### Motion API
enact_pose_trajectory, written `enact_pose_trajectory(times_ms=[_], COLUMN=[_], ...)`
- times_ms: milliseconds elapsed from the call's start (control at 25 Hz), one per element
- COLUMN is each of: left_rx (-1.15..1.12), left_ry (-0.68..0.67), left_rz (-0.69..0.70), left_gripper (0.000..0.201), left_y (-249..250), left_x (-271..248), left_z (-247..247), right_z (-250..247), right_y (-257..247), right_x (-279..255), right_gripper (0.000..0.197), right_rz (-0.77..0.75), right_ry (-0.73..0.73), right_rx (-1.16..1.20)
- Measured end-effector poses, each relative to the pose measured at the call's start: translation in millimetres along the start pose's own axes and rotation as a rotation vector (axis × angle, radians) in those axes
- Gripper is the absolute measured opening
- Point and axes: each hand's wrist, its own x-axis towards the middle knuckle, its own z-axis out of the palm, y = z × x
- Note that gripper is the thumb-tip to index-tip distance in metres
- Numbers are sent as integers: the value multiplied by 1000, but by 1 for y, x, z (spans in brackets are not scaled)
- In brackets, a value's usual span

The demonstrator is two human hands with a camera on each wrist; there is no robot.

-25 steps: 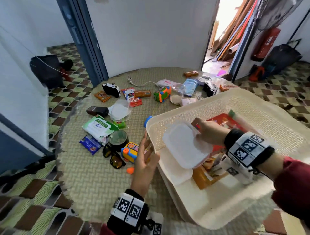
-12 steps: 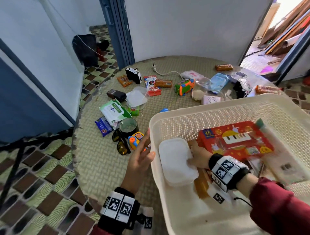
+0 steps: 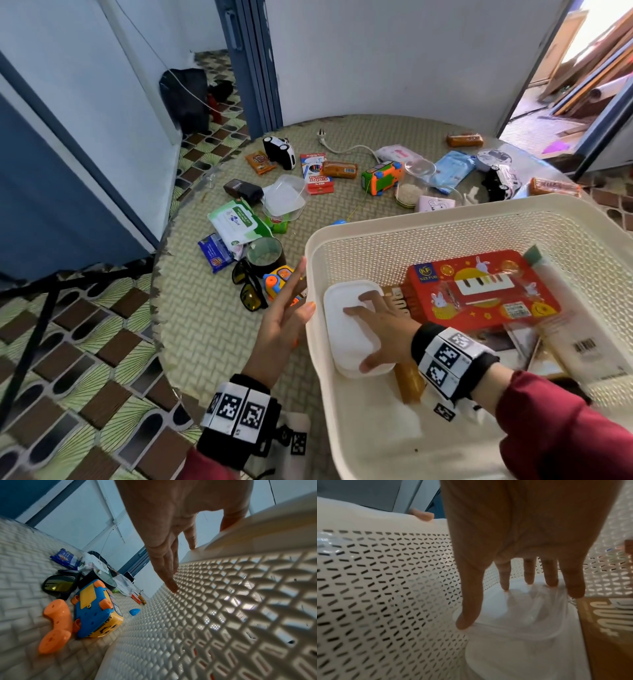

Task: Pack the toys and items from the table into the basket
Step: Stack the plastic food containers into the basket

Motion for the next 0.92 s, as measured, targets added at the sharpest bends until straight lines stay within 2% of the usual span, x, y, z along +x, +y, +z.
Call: enact_pose_trajectory(times_ms=[160,240,360,440,480,640,760,920], left_rx=[-27,-72,-61,-36,-4,77,106,178], left_ry=[-6,11,111,218,260,337,370,362], left_rz=[-23,-63,-93,-66,-44,18,44,24], left_gripper=[56,50,54,34,28,24,22,23], left_y=[7,11,21,32,40,68,81,76], left_x=[-1,-2,-3,-2,-2,-8,-25,-56], left_z=[4,-1,-17,-38,-50,-106,-160,-240], right_z=[-17,-43,-91,-117,-128,-152,-146,-104], right_y=[-11,-22,-46,-70,-84,-157,-223,-303], right_x=[-3,-8,-25,-38,-45,-57,-43,5], right_gripper=[93,72,34,21,18,16,14,14], right_rz=[8,-4,-45,-61,-76,-152,-207,-219], right_ry=[17,147,351,462,505,584,548,443], right_rx=[0,103,177,220,240,264,319,324])
